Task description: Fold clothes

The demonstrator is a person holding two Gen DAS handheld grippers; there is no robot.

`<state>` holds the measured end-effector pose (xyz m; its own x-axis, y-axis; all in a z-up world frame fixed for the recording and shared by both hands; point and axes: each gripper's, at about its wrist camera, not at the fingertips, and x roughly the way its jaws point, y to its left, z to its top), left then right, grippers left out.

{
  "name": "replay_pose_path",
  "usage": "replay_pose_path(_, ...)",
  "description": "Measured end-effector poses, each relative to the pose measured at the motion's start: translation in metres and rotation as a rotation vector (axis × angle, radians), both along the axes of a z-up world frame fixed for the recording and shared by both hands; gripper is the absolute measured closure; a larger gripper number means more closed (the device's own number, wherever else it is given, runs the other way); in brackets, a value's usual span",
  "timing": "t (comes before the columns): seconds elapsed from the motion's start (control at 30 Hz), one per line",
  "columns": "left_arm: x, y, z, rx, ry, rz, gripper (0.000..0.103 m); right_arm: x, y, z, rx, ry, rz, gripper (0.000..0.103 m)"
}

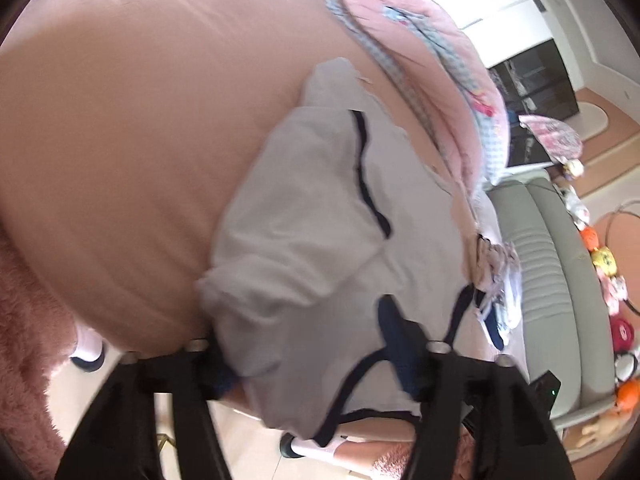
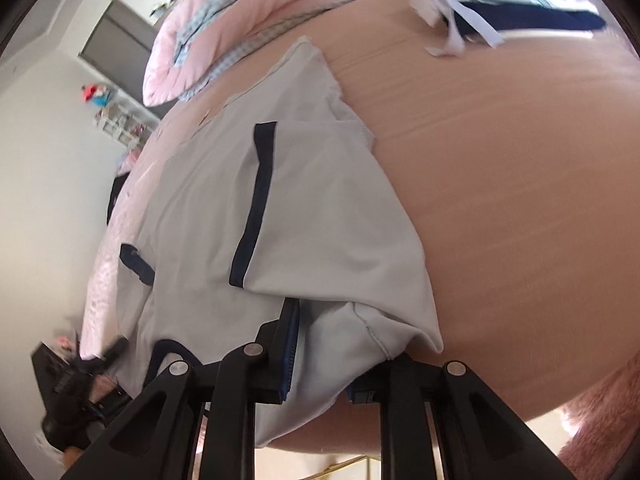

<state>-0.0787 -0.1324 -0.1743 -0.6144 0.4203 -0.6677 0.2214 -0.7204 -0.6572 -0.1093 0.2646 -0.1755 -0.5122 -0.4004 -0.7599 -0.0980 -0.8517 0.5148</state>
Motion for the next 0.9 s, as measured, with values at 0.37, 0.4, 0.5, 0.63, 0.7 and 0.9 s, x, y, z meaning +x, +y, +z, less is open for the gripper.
replay_pose_path(0.37,0.005,-0.01,-0.018,0.064,-0.079,0.001,0.095,0.003,-0.004,-0.007,-0.011,-0.023,0.028,0.097)
replay_pose_path(0.4,0.005,-0.01,-0.018,0.068,-0.079,0.005,0.095,0.003,-0.006,-0.006,-0.007,-0.025,0.03,0.097)
replay_pose_path(0.5,0.006,-0.011,-0.019,0.072,-0.077,0.011,0.095,0.004,-0.009,-0.004,0.012,-0.021,0.042,0.095)
replay_pose_path(0.63,0.009,-0.008,-0.015,0.025,-0.068,0.015,0.095,0.007,-0.017,0.002,0.063,0.001,0.07,0.089)
replay_pose_path(0.7,0.01,-0.007,-0.011,-0.009,-0.061,-0.007,0.095,0.009,-0.019,0.004,0.067,0.008,0.08,0.093)
replay_pose_path(0.9,0.014,0.0,0.017,-0.11,0.008,-0.092,0.097,0.019,-0.018,0.02,0.04,0.047,0.105,0.101)
